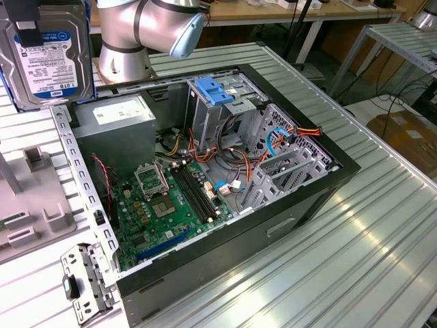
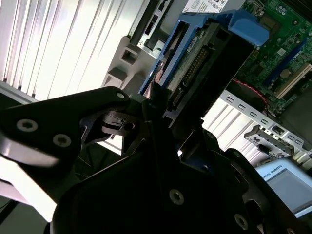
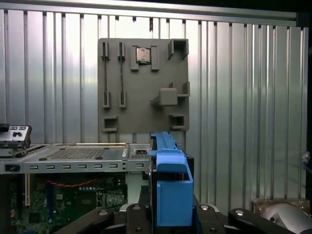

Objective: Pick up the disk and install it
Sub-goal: 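Pick up the disk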

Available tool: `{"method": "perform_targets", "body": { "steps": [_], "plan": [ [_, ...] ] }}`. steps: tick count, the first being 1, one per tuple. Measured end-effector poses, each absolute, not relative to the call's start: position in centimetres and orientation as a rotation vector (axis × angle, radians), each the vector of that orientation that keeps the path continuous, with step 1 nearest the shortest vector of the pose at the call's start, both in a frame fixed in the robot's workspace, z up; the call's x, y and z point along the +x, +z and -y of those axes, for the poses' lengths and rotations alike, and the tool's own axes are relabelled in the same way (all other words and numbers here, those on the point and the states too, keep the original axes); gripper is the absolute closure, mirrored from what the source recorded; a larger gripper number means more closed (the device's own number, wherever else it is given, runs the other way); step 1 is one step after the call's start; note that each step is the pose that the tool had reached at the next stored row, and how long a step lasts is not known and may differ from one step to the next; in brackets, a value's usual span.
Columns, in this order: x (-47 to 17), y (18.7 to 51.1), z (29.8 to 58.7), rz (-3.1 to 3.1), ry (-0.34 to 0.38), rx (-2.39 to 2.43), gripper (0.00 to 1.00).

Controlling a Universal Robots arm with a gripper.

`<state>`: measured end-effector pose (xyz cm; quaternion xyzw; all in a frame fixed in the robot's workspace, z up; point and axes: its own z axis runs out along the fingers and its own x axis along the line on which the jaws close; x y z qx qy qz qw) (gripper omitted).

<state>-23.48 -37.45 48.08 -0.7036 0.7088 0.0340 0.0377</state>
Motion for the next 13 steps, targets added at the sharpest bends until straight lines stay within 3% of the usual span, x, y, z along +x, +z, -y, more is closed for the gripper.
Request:
{"method": "perform_targets", "body": {
  "steps": [13],
  "plan": [
    [-23.5,48.1,38.8,-2.175,0.104,-2.159,0.64]
  ]
}}
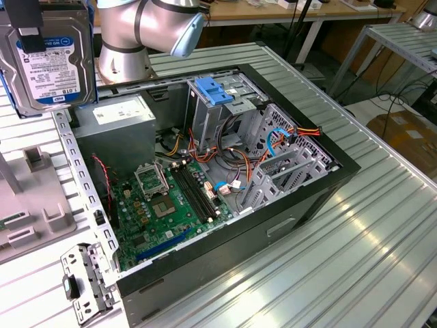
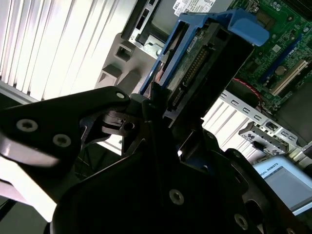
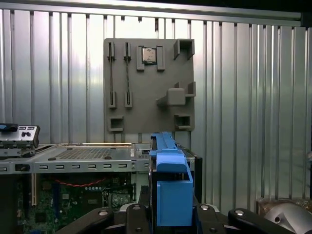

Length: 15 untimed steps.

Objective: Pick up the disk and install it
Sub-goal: 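Pick up the disk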

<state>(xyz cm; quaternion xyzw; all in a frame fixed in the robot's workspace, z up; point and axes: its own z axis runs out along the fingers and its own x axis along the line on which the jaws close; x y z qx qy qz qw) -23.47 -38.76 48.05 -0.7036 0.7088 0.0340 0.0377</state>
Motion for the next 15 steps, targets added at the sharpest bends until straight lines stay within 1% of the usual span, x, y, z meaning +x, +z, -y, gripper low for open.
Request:
{"method": "perform_targets", "body": {
  "steps": [12,13,15],
  "plan": [
    [-23.4,48.0,40.1,-2.175,0.104,-2.159,0.64],
    [-23.4,48.0,40.3,-2.175,0.104,-2.159,0.64],
    [-23.4,48.0,41.7,-2.175,0.104,-2.159,0.64]
  ]
}}
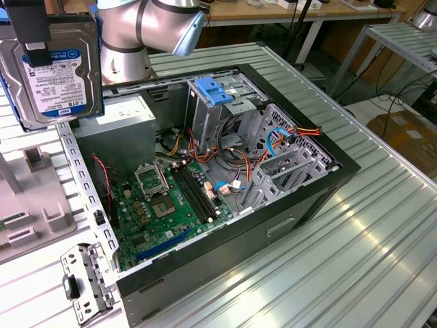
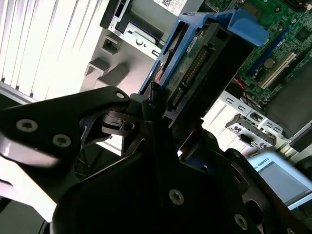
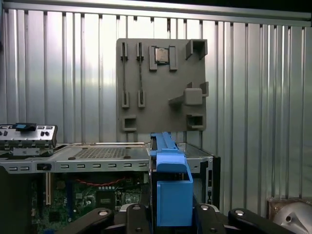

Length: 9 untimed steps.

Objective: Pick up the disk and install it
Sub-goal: 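Pick up the disk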

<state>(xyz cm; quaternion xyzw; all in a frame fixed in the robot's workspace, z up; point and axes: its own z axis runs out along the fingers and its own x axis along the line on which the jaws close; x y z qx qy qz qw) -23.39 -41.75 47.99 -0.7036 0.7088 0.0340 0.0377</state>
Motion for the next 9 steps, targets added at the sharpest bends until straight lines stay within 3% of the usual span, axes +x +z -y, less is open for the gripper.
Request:
{"method": "perform_targets", "body": {
  "steps": [2,9],
  "plan": [
    [-23.4,47.9,43.5,-2.175,0.104,-2.159,0.64],
    [-23.3,47.9,44.4,-2.175,0.104,-2.159,0.64]
  ]
}}
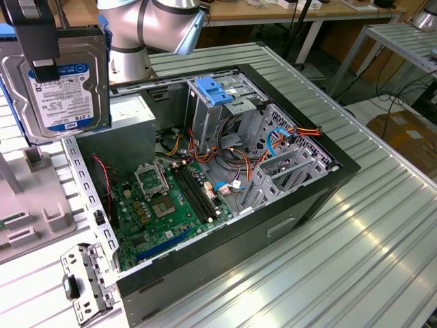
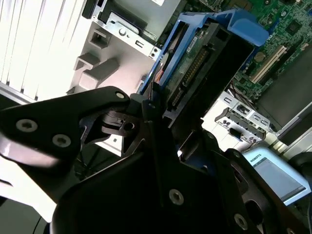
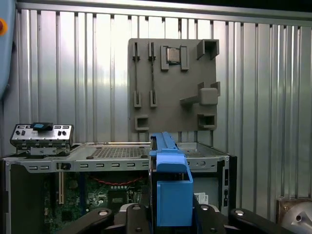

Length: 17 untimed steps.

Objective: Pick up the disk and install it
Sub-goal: 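Pick up the disk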

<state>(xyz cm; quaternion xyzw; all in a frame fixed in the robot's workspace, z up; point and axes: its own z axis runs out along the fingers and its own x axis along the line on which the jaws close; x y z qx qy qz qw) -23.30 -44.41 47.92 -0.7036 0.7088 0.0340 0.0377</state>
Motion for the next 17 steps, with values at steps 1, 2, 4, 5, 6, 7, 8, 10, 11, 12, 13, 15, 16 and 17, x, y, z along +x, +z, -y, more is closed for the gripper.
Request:
{"method": "perform_targets", "body": {
  "steps": [1,2,4,5,6,7,8,10,11,12,13,15,16,17],
  "plan": [
    [-23.3,47.9,44.5,-2.175,0.104,-2.159,0.64],
    [-23.3,47.9,44.6,-2.175,0.104,-2.159,0.64],
    [-23.3,47.9,44.9,-2.175,0.104,-2.159,0.64],
    [-23.2,47.9,45.1,-2.175,0.104,-2.159,0.64],
    [-23.2,47.9,45.1,-2.175,0.104,-2.159,0.64],
    [-23.2,47.9,45.3,-2.175,0.104,-2.159,0.64],
    [-23.2,47.9,45.4,-2.175,0.104,-2.159,0.64],
    [-23.2,47.9,45.5,-2.175,0.104,-2.159,0.64],
    [-23.2,47.9,45.6,-2.175,0.104,-2.159,0.64],
    [-23.2,47.9,45.7,-2.175,0.104,-2.159,0.64],
    [-23.2,47.9,45.7,-2.175,0.104,-2.159,0.64],
    [-23.1,47.9,45.9,-2.175,0.104,-2.159,0.64],
    [-23.1,47.9,46.1,-2.175,0.104,-2.159,0.64],
    [-23.1,47.8,46.2,-2.175,0.104,-2.159,0.64]
  ]
}}
